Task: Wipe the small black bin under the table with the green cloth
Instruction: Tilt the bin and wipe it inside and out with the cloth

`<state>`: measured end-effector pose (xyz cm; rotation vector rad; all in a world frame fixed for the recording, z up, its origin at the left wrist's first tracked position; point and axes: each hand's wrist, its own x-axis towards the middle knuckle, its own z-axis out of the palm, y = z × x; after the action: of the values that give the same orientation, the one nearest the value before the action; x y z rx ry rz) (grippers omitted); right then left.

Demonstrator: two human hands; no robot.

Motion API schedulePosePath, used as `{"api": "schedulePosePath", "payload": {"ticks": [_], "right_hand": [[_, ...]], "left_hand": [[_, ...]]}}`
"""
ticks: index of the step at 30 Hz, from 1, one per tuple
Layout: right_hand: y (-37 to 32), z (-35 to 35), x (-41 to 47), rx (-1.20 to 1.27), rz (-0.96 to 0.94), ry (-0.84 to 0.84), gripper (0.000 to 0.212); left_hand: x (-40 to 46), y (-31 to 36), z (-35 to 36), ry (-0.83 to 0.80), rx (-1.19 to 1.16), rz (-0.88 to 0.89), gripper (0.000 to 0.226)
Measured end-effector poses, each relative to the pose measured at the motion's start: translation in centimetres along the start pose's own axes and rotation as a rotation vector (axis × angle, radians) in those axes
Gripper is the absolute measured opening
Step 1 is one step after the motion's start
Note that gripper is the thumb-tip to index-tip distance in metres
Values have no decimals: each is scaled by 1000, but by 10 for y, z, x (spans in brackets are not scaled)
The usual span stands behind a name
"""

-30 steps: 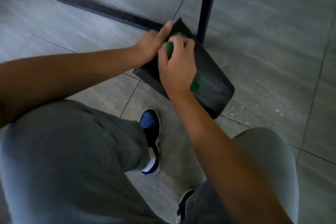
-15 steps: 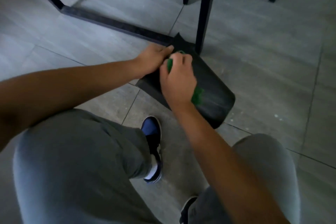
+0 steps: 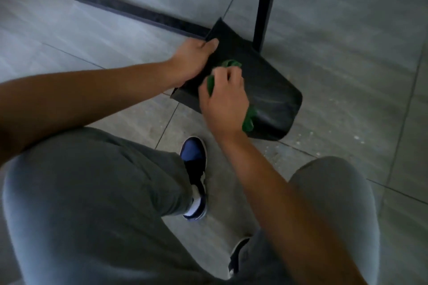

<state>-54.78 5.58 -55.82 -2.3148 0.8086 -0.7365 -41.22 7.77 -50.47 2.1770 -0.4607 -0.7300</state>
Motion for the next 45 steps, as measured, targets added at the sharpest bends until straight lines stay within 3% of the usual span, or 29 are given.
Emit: {"api": "schedulePosePath", "payload": {"ticks": [1, 3, 5, 7, 11, 14, 16, 21, 24, 29, 32, 34, 36, 38, 43, 45], "right_hand": [[15, 2, -5, -50, 10, 24, 28], [75, -2, -7, -173, 200, 96, 27], [140, -18, 0, -285, 479, 46, 36], [168, -33, 3, -294, 634, -49, 47], [90, -17, 18, -109, 404, 51, 39], [26, 1, 21, -54, 32, -42, 23], [34, 6, 20, -115, -93, -49, 23], [161, -36, 42, -297, 290, -99, 34], [140, -44, 55, -201, 330, -134, 33], [30, -25, 57, 103, -21, -112, 29], [2, -13, 36, 177, -128, -82, 41], [17, -5, 16, 73, -251, -113, 52], [48, 0, 6, -114, -322, -134, 49], [75, -2, 13, -158, -172, -94, 44], [146, -40, 66, -211, 538, 1, 45], [134, -45, 71, -213, 592, 2, 45]], "left_hand": [[1, -4, -2, 11, 18, -10, 42], [7, -17, -14, 31, 26, -58, 48], [7, -22, -19, 36, -18, -93, 50], [7, -24, -20, 68, -23, -77, 47], [10, -28, -27, 108, -12, -96, 49], [6, -18, -10, 64, 3, -72, 46], [5, -17, -5, 54, 13, -68, 44], [3, -29, -8, 54, -65, -140, 44], [3, -22, -10, 67, -24, -101, 46], [10, -16, 1, 11, 28, -31, 42], [7, -11, 1, -41, -212, -108, 51], [7, -16, -1, -72, -233, -156, 62], [7, -24, 1, -75, -144, -152, 62], [7, -30, 4, -82, -104, -150, 53], [6, -35, 8, -82, -157, -164, 47], [7, -35, 10, -66, -166, -146, 45]]}}
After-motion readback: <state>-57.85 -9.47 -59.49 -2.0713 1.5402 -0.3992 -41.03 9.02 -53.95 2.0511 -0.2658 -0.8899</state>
